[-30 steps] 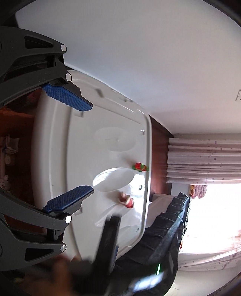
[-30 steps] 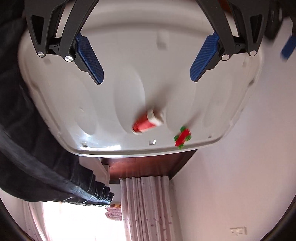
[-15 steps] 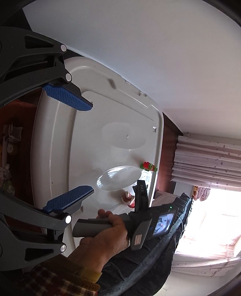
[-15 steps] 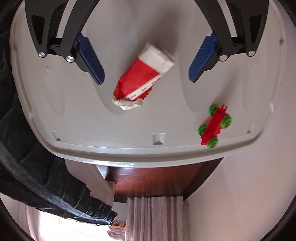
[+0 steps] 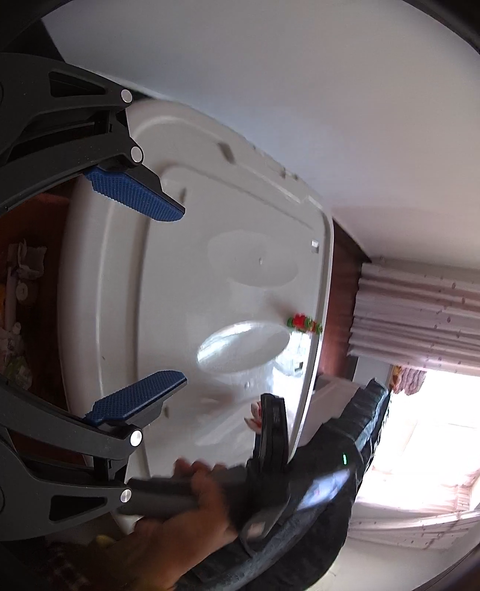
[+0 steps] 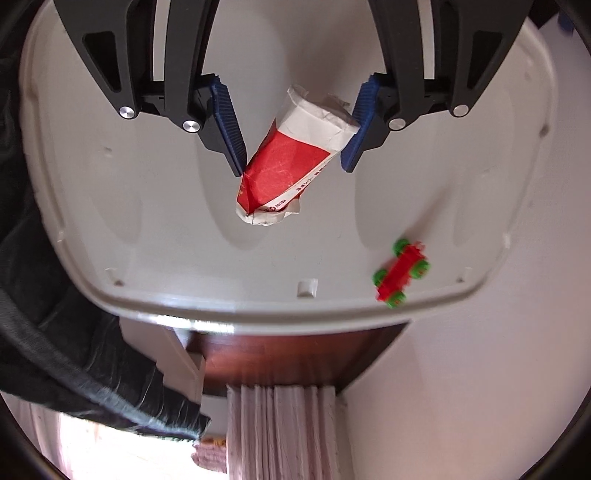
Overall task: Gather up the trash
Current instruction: 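Grasp the red-white packet with the right tool while the left tool grasps the red toy car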
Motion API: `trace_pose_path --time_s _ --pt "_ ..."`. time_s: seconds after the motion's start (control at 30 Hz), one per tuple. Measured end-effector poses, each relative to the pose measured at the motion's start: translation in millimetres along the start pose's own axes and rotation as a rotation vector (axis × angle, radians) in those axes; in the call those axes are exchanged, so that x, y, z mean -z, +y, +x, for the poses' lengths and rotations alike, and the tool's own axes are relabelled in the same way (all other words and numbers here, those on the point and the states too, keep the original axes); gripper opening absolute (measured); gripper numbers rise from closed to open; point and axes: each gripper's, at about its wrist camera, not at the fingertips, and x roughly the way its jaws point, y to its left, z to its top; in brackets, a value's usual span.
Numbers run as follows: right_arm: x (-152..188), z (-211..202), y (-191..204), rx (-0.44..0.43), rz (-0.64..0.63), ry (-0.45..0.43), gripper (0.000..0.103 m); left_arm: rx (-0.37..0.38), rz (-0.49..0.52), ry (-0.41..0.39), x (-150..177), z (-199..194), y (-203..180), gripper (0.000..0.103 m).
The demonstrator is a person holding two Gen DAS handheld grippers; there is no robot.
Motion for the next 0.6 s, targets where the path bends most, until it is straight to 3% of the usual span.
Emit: trace_pose_path --time_s 0.07,0.2,0.37,0.6 --pt "7.0 -25.7 -7.4 -0.021 -0.02 -0.041 0.052 0.076 -0.008 0.033 -19.6 10.7 -1.7 0.081" --pt "21.4 -69.2 -25.7 -0.011 -0.076 -0.114 0.049 0.116 0.019 0.017 -63.5 45.7 -9.8 0.081" --pt "32.6 -100.5 -55.2 -0.004 -0.101 -0.157 0.049 0.089 0.114 0.046 -106.5 116.7 -24.9 0.081" --pt "29.2 -82.1 -86.9 -0.006 -0.065 -0.134 0.049 0.022 0.167 0.088 -127.3 191.4 -37.6 0.081"
